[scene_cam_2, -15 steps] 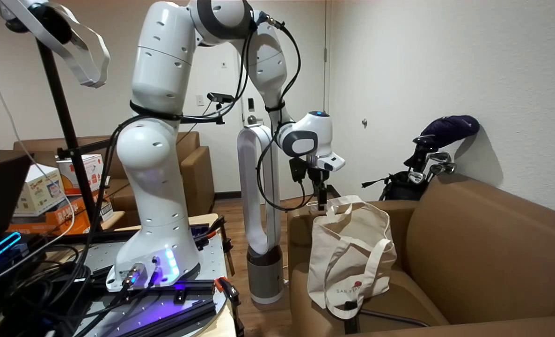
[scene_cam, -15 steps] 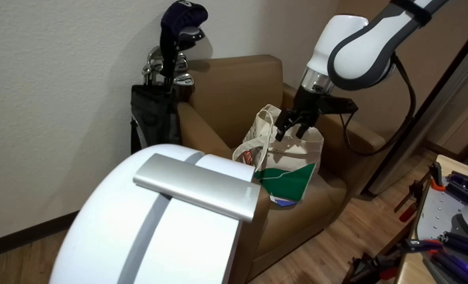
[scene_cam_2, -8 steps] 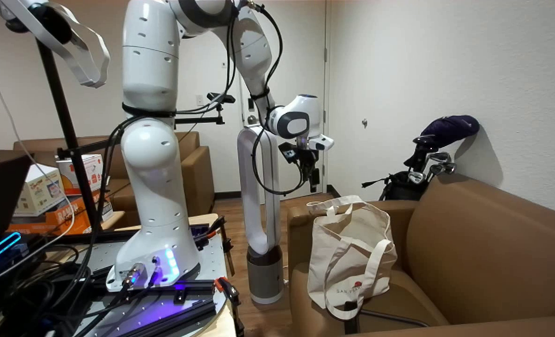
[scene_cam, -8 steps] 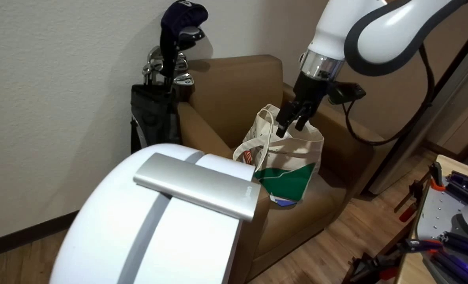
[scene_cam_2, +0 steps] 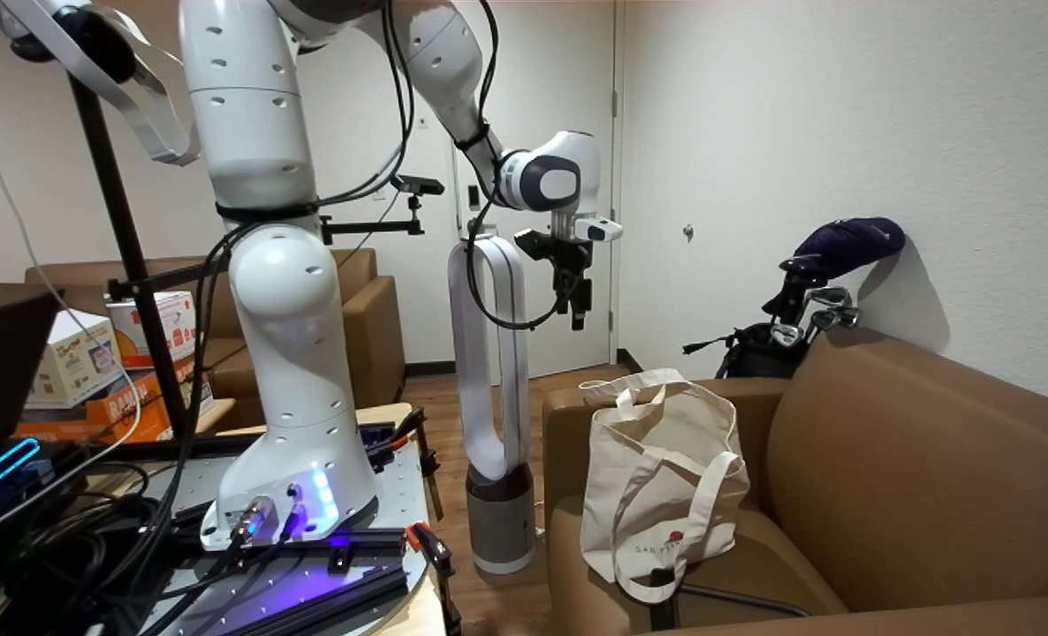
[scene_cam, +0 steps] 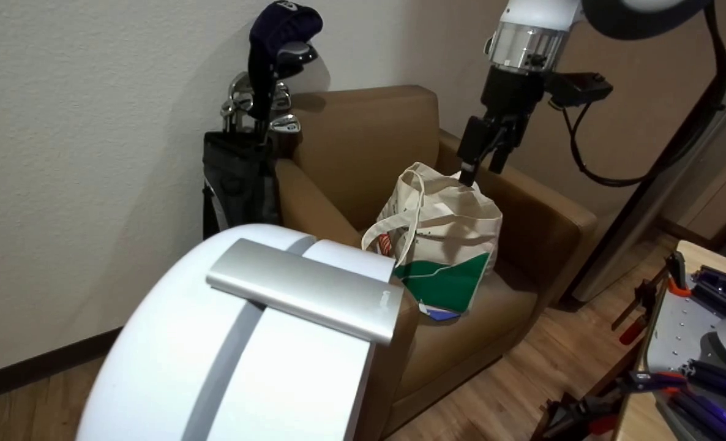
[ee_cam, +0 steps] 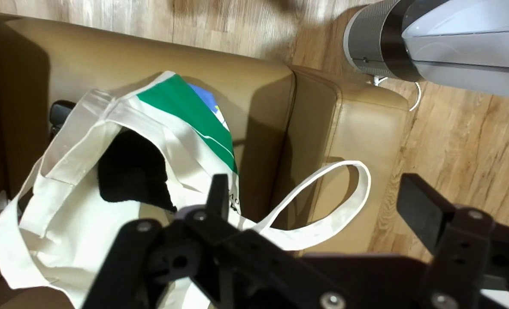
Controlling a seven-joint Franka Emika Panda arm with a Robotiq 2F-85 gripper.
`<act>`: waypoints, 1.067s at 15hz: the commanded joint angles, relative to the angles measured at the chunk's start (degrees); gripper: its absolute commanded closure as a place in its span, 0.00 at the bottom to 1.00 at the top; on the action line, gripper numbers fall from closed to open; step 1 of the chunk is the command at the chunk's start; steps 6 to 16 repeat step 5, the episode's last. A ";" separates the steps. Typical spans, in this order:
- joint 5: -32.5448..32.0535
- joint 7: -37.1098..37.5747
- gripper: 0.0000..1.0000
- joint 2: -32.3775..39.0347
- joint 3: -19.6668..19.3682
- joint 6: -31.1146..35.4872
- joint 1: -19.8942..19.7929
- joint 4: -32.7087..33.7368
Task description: Put the power bank on the white thing and the sock in the bag
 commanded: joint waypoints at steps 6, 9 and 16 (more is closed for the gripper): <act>0.01 -0.03 0.00 0.34 0.63 -0.06 -0.48 0.05; 0.01 -0.03 0.00 0.34 0.63 -0.06 -0.48 0.05; 0.01 -0.03 0.00 0.34 0.63 -0.06 -0.48 0.05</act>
